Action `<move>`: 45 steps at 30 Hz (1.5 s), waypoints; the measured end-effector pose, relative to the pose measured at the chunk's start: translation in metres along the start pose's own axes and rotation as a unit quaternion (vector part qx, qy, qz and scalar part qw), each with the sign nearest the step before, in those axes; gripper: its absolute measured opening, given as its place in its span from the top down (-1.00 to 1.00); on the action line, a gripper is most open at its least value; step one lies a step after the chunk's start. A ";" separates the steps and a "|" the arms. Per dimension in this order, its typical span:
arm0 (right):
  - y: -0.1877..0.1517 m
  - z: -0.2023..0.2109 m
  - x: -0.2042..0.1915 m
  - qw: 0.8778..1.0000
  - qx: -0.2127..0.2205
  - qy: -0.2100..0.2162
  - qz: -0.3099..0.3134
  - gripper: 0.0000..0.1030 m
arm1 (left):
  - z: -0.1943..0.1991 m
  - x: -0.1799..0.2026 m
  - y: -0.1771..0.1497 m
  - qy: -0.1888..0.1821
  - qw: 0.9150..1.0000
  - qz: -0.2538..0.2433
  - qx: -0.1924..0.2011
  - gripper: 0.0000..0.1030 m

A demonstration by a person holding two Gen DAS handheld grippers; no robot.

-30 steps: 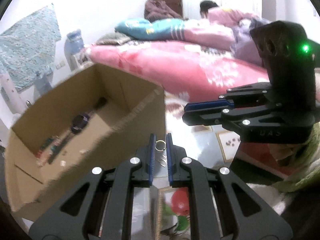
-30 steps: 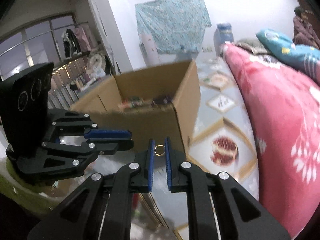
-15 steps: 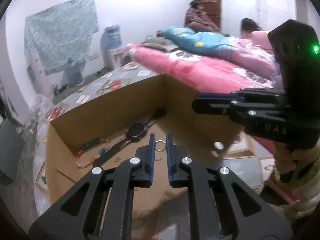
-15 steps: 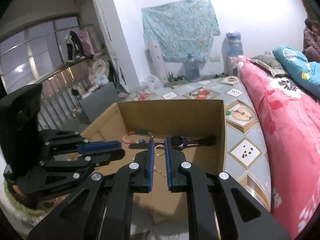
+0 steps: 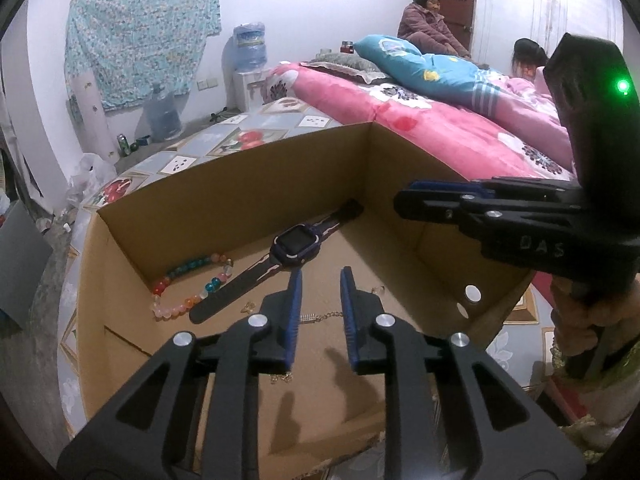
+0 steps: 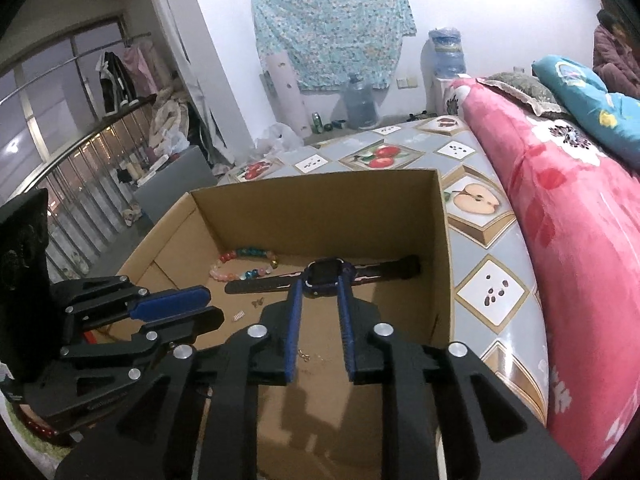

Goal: Organize jewelry
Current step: 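Carry both held rings over the box and open both grippers, then withdraw both grippers from the box toward the pink-orange bead bracelet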

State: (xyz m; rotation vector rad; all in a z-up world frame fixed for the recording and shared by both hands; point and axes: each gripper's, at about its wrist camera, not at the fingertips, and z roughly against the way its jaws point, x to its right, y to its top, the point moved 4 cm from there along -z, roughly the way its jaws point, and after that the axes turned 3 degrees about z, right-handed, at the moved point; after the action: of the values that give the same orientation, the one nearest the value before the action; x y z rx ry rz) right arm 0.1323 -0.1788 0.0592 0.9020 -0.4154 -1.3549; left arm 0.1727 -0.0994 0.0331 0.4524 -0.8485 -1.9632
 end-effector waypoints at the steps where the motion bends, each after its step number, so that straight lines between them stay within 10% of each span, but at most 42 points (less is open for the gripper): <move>1: 0.000 0.002 0.000 1.000 0.003 0.001 -0.001 0.55 | 0.001 0.000 -0.001 0.001 1.000 0.000 0.001 0.64; 22: -0.031 0.109 -0.024 0.993 0.104 0.061 0.001 0.03 | 0.098 0.036 -0.039 -0.047 0.996 -0.012 0.073 0.33; 45: -0.093 0.110 -0.025 0.996 0.046 0.064 -0.028 -0.01 | 0.090 0.053 -0.085 -0.083 0.996 -0.005 0.033 0.24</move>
State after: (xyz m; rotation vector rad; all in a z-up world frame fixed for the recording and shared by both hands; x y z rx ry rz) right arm -0.0135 -0.1854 0.0619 1.0773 -0.3578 -1.3293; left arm 0.0390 -0.0821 0.0360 0.3350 -1.0213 -2.0071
